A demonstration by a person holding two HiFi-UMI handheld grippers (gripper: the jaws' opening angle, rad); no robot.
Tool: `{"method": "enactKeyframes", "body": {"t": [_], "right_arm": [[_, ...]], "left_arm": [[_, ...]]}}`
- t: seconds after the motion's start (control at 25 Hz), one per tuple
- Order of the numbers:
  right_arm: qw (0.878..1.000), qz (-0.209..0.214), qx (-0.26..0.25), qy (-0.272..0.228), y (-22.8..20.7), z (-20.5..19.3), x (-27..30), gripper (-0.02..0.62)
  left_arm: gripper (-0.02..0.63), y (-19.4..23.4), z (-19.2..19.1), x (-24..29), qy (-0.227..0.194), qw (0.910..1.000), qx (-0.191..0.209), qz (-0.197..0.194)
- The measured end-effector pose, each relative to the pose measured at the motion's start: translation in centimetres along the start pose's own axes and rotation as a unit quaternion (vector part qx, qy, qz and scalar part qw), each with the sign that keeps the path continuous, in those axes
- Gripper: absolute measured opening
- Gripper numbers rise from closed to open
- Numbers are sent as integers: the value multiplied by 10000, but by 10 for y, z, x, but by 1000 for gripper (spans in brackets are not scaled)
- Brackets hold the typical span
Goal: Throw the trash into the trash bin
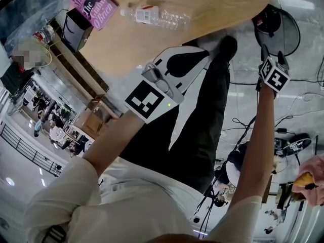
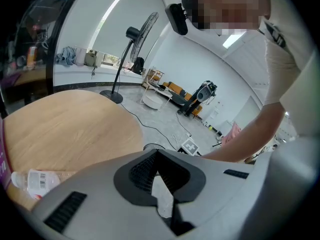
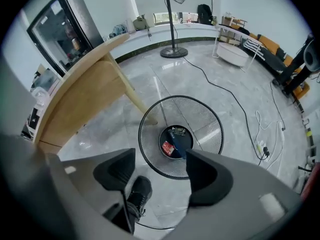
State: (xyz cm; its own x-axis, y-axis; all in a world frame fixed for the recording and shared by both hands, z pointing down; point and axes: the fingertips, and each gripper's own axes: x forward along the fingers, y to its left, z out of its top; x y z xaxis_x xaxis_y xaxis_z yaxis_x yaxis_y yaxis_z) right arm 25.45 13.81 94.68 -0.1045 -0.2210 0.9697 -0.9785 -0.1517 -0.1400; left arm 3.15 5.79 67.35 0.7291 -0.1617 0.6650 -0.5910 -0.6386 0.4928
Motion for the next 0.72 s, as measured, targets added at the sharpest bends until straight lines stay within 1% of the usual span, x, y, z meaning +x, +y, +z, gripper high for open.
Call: {"method": "enactKeyframes", "body": {"t": [0.12,0.44,0.52,0.72], "right_arm": [[9997,157,-31,-160,6,7,-8,332],[9987,316,-167,-363,28,27,-44,331],[9985,338,-189,-381,33,31,-55,331],[9974,393,-339,-502,46,47,-81,331]], "left_arm": [[6,-2,8,-4,-77,10000,6,18],[6,-5,18,-21,-324,9994,-58,106],[6,-6,20,-28,-303,9994,-96,103],[6,-4,28,-44,-509,9985,16,208]]}}
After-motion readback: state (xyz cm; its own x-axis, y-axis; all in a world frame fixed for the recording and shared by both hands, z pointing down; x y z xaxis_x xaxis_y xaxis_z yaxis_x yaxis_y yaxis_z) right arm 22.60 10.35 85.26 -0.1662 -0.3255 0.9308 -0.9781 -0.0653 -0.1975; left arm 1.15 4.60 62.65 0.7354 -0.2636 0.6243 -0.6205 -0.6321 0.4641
